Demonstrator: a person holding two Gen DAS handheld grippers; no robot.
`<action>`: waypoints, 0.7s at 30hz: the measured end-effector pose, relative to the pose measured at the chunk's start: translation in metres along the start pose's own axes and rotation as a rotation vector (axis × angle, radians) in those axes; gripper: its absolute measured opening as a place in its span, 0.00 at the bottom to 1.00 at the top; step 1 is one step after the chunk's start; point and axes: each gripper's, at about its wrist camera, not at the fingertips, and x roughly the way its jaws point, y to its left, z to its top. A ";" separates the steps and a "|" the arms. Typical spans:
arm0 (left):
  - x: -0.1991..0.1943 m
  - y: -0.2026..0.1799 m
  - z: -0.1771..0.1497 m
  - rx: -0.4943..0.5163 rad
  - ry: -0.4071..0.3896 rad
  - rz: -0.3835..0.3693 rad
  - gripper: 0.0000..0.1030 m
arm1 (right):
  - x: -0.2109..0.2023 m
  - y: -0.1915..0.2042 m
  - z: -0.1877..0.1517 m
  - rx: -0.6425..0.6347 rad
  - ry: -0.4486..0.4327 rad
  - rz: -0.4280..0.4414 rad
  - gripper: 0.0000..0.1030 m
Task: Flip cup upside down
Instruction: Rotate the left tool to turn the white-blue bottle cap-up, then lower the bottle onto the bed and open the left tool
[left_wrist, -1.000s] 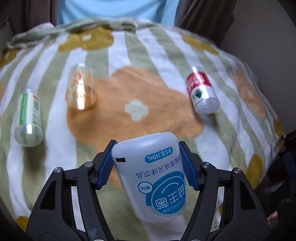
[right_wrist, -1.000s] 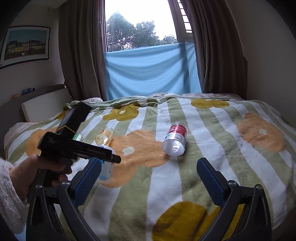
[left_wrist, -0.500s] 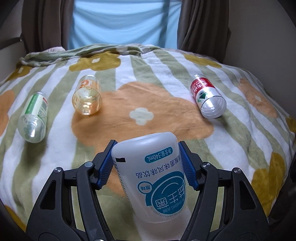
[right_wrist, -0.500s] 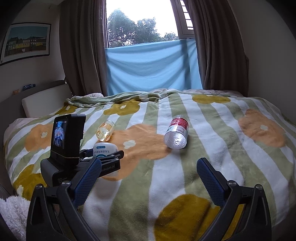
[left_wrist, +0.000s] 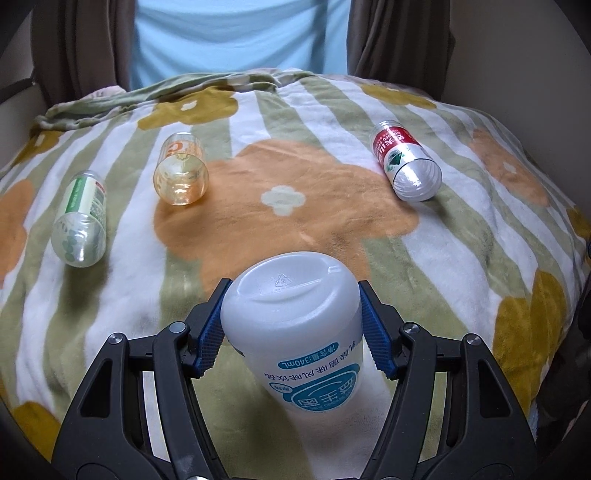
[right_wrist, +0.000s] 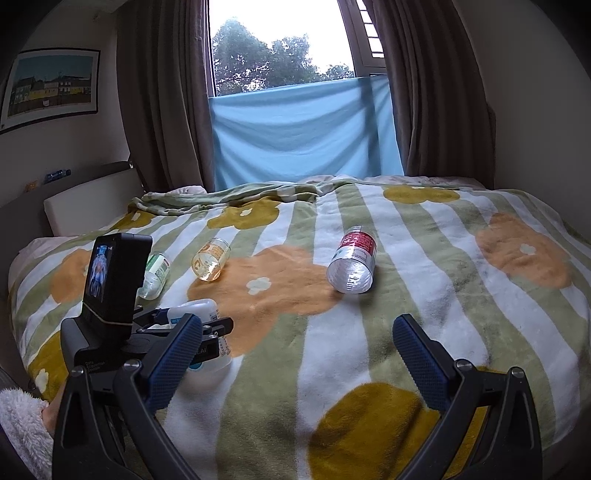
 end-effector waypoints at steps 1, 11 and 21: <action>-0.001 0.000 0.000 0.000 0.005 0.001 0.61 | 0.000 0.000 0.000 -0.001 0.001 0.000 1.00; -0.004 -0.006 -0.007 0.029 0.035 0.002 0.60 | 0.000 0.001 -0.002 0.014 0.003 0.007 1.00; -0.005 -0.004 -0.007 0.009 0.034 0.009 0.96 | 0.000 0.000 -0.001 0.022 0.001 0.007 1.00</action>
